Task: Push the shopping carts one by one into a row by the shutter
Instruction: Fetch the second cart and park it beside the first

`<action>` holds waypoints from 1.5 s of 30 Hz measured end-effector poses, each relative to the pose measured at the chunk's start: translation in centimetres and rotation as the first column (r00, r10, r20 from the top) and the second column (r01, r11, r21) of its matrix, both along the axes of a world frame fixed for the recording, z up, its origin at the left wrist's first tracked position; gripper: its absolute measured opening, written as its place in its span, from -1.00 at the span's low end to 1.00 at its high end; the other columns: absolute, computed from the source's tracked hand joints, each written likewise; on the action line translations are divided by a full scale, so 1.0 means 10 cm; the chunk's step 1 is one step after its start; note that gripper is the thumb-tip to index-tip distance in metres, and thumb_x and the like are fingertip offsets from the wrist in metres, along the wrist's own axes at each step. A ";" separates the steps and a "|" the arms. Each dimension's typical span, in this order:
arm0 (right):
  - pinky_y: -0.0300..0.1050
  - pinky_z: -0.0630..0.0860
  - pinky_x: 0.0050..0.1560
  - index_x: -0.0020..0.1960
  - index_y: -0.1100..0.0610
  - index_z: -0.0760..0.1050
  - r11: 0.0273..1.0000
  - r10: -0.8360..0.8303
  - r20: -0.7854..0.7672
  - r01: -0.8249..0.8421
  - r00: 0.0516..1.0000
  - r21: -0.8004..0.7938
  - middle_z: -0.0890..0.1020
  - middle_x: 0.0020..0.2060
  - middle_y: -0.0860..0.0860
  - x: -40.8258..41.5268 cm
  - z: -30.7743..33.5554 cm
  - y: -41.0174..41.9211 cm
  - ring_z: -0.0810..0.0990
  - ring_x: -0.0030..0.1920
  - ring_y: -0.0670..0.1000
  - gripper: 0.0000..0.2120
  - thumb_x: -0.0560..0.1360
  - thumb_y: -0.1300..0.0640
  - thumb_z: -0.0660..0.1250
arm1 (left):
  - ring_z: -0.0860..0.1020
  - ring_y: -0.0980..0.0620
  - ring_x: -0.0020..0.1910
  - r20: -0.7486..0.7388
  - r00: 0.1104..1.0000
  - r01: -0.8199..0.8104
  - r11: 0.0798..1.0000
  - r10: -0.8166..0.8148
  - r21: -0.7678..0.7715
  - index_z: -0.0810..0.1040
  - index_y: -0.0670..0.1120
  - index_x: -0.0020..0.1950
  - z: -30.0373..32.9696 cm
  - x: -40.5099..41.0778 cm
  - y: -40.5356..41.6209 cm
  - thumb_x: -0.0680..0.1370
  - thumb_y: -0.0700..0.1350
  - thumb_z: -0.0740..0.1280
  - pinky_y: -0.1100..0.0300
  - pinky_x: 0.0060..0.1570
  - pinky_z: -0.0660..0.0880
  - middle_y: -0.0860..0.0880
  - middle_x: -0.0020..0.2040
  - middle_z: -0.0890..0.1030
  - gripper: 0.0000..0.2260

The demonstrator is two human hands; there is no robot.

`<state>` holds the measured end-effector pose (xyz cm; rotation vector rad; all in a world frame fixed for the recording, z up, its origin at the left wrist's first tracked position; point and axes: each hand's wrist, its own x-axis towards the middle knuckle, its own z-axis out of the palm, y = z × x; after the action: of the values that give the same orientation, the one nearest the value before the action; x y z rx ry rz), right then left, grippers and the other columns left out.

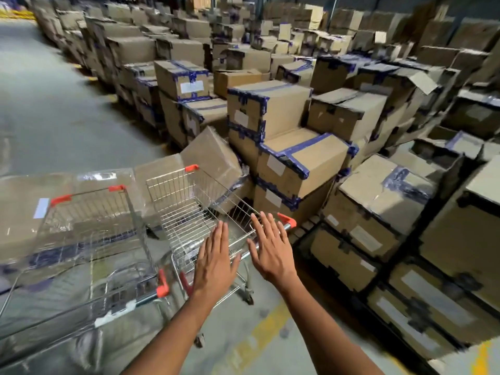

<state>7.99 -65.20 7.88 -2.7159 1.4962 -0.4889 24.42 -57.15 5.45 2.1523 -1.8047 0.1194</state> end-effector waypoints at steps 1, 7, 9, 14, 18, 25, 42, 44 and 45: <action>0.10 -0.18 0.66 0.71 -0.06 -0.14 1.000 0.013 -0.009 -0.012 1.000 0.016 -0.04 0.68 0.00 -0.03 -0.05 -0.14 -0.20 0.67 0.01 -0.38 0.73 -0.24 -0.10 | 0.11 -0.08 0.62 -0.007 1.000 -0.018 1.000 0.018 0.013 -0.25 -0.13 0.64 -0.06 -0.04 -0.09 0.65 0.25 0.09 -0.04 0.54 0.19 -0.12 0.67 -0.09 -0.21; 0.05 -0.26 0.64 0.71 -0.06 -0.17 0.973 0.174 -0.104 -0.154 0.979 0.174 -0.06 0.68 -0.02 -0.26 -0.58 -1.03 -0.18 0.67 0.01 -0.36 0.71 -0.30 -0.21 | 0.27 -0.10 0.55 -0.010 0.986 -0.163 0.961 0.169 0.224 -0.19 -0.11 0.66 -0.55 -0.20 -0.57 0.60 0.27 0.19 -0.05 0.49 0.24 -0.11 0.66 0.09 -0.15; 0.04 -0.19 0.65 0.71 -0.03 -0.08 0.949 0.261 -0.144 -0.226 0.954 0.219 0.04 0.68 0.00 -0.35 -0.80 -1.33 -0.05 0.68 0.05 -0.33 0.70 -0.33 -0.21 | 0.28 -0.10 0.54 -0.009 0.973 -0.215 0.920 0.231 0.326 -0.07 -0.09 0.67 -0.69 -0.26 -0.68 0.60 0.26 0.21 -0.07 0.50 0.20 -0.09 0.63 0.20 -0.20; 0.08 0.37 0.37 0.29 0.01 0.54 0.874 0.460 -0.214 -0.399 0.862 0.276 0.64 0.25 0.07 -0.40 -1.16 -1.86 0.53 0.32 0.14 -0.29 0.64 -0.44 -0.15 | 0.56 -0.13 0.29 0.020 0.920 -0.338 0.766 0.391 0.546 0.35 0.03 0.50 -0.93 -0.35 -0.87 0.58 0.25 0.22 -0.05 0.29 0.47 -0.08 0.32 0.59 -0.45; 0.08 0.41 0.15 -0.11 -0.03 0.51 0.755 0.631 -0.159 -0.554 0.760 0.350 0.72 -0.04 0.12 -0.35 -1.03 -2.14 0.64 0.08 0.20 -0.37 0.60 -0.50 -0.06 | 0.65 -0.10 0.13 0.074 0.891 -0.393 0.680 0.448 0.619 0.59 -0.03 0.23 -0.90 -0.33 -1.02 0.58 0.18 0.31 0.04 0.13 0.59 -0.08 0.15 0.68 -0.63; 0.06 0.53 -0.02 -0.13 0.07 0.53 0.685 0.727 -0.281 -0.628 0.627 0.370 0.73 -0.14 0.10 -0.32 -1.10 -2.37 0.70 -0.02 0.21 -0.19 0.42 -0.67 0.02 | 0.63 -0.08 0.10 0.188 0.873 -0.464 0.644 0.451 0.608 0.62 -0.08 0.21 -0.96 -0.41 -1.02 0.58 0.22 0.26 0.03 0.13 0.59 -0.09 0.13 0.67 -0.57; 0.01 0.57 0.03 0.03 0.07 0.61 0.730 0.683 -0.336 -0.587 0.648 0.351 0.73 -0.03 0.09 -1.08 -1.15 -1.54 0.70 0.04 0.20 -0.58 0.52 -0.27 0.25 | 0.63 -0.08 0.08 0.253 0.849 -0.521 0.664 0.463 0.537 0.60 -0.04 0.09 -0.86 -1.34 -0.19 0.56 0.17 0.27 0.07 0.08 0.53 -0.04 0.04 0.68 -0.68; 0.01 0.57 0.05 0.04 0.07 0.61 0.735 0.678 -0.345 -0.584 0.649 0.345 0.72 -0.01 0.10 -1.25 -1.13 -1.44 0.69 0.07 0.20 -0.58 0.52 -0.26 0.26 | 0.63 -0.07 0.10 0.248 0.851 -0.520 0.679 0.462 0.519 0.59 -0.04 0.09 -0.84 -1.52 -0.10 0.57 0.19 0.28 0.08 0.08 0.51 -0.02 0.06 0.67 -0.67; 0.01 0.57 0.06 0.05 0.07 0.61 0.737 0.676 -0.348 -0.584 0.649 0.341 0.72 0.01 0.10 -1.35 -1.12 -1.42 0.69 0.08 0.20 -0.58 0.53 -0.26 0.26 | 0.62 -0.05 0.12 0.255 0.854 -0.518 0.687 0.454 0.510 0.59 -0.03 0.11 -0.84 -1.62 -0.07 0.58 0.20 0.27 0.08 0.09 0.50 -0.01 0.08 0.66 -0.66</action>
<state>-5.53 -79.36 -3.27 -3.0287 0.4439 0.3317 8.22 -57.84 -2.99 3.0798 -1.3643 -0.2153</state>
